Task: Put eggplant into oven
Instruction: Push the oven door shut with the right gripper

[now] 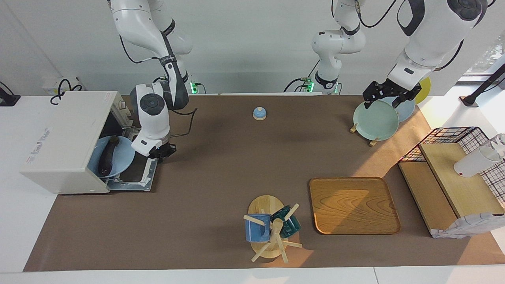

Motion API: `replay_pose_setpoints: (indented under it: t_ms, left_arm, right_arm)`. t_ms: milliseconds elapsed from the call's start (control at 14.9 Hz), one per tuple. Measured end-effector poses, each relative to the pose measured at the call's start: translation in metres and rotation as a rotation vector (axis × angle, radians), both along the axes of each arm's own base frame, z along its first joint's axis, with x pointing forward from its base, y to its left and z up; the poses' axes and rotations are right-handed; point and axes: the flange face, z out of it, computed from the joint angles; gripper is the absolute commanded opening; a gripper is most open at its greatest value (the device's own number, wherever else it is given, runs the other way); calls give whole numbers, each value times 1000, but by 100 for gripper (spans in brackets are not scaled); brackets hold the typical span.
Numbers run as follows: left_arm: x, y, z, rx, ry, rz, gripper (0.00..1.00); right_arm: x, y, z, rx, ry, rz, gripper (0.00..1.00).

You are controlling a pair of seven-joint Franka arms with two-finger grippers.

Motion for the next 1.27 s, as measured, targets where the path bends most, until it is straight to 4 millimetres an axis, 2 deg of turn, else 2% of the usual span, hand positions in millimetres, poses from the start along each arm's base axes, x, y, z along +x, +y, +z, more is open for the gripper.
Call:
replay_pose_setpoints:
  t_ms: [134, 335, 536, 670, 737, 804, 871, 938, 1138, 1272]
  left_arm:
    - [0, 0, 0, 0, 0, 0, 100]
    - [0, 0, 0, 0, 0, 0, 100]
    - [0, 0, 0, 0, 0, 0, 100]
    - [0, 0, 0, 0, 0, 0, 100]
    - [0, 0, 0, 0, 0, 0, 100]
    - [0, 0, 0, 0, 0, 0, 100]
    - [0, 0, 0, 0, 0, 0, 100]
    - [0, 0, 0, 0, 0, 0, 100]
    - [0, 0, 0, 0, 0, 0, 100]
    - [0, 0, 0, 0, 0, 0, 100]
  right_arm:
    - [12, -2, 38, -38, 61, 17, 0]
    - [25, -44, 103, -41, 88, 28, 0]
    - [20, -95, 137, -40, 82, 35, 0]
    - [18, -124, 146, -36, 79, 32, 0]
    - [17, -132, 149, -16, 76, 19, 15]
    - [16, -135, 153, 23, 82, -10, 48]
    - [15, -134, 163, 64, 100, -38, 78]
    - [15, -132, 180, 91, 110, -56, 100]
    - [18, -117, 235, 139, 68, -68, 100]
    - [21, -101, 255, 164, 25, -112, 100]
